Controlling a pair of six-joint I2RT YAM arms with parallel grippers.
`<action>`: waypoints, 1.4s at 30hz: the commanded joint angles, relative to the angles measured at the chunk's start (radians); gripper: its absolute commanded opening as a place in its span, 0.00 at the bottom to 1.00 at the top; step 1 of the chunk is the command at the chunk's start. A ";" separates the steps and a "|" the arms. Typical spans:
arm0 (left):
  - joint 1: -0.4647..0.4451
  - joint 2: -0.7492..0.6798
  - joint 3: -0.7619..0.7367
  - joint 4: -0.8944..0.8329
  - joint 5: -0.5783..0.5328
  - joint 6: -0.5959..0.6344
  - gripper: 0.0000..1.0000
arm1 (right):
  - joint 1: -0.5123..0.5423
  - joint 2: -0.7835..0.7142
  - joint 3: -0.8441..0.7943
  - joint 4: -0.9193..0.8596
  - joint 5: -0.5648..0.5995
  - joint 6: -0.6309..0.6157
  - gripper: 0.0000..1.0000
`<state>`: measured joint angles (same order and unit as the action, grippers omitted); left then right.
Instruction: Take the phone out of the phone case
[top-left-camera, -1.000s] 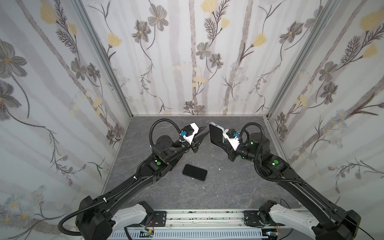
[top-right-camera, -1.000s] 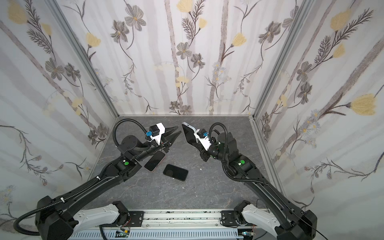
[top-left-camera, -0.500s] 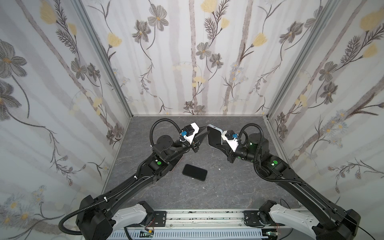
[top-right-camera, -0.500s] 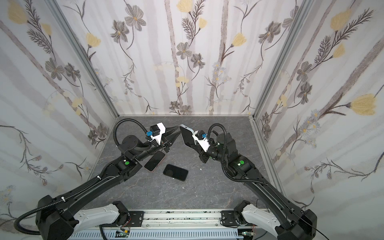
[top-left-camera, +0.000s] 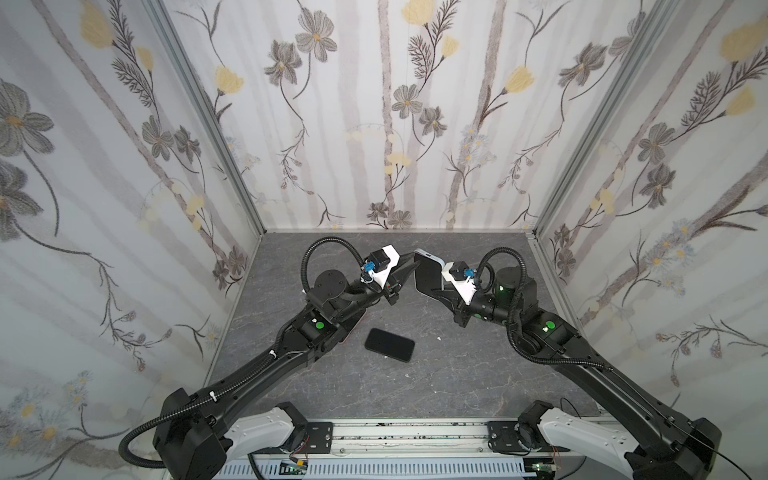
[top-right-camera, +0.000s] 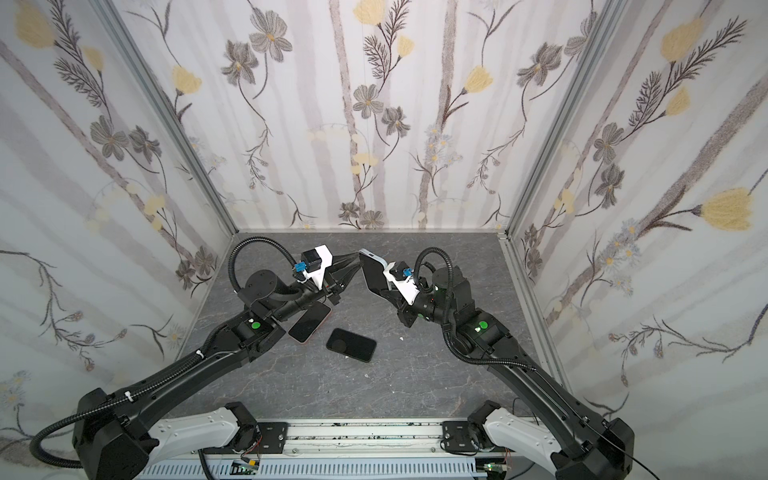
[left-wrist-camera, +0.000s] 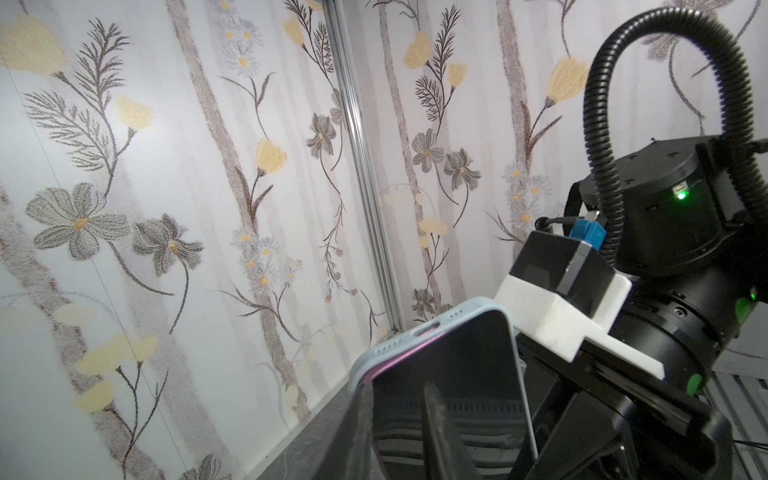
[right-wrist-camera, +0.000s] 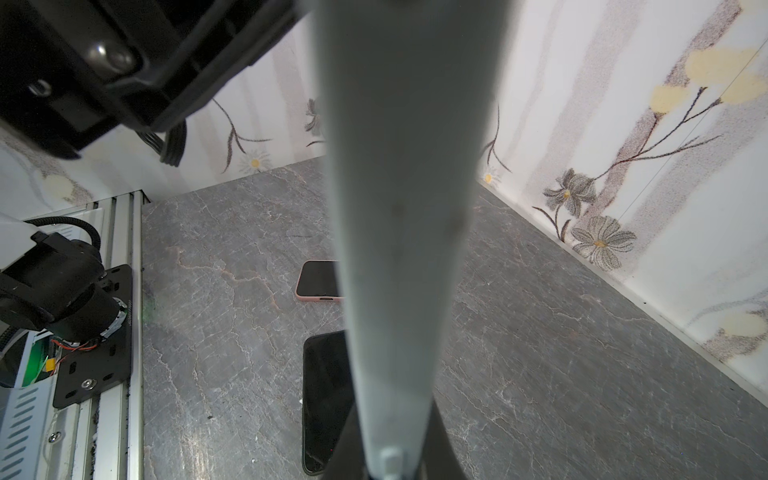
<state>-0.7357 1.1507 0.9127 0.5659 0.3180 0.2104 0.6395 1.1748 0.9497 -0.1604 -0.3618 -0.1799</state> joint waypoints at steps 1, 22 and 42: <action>-0.001 0.003 0.008 0.032 0.001 0.013 0.24 | 0.005 -0.006 0.006 0.072 -0.043 -0.026 0.00; 0.002 0.007 0.000 0.022 0.140 -0.011 0.18 | 0.016 -0.003 0.038 0.052 -0.107 -0.058 0.00; 0.002 -0.048 -0.020 0.022 -0.046 0.069 0.33 | 0.029 -0.010 0.032 0.040 0.053 -0.030 0.00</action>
<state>-0.7330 1.1126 0.8970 0.5644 0.3027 0.2516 0.6632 1.1725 0.9825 -0.1753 -0.3233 -0.2028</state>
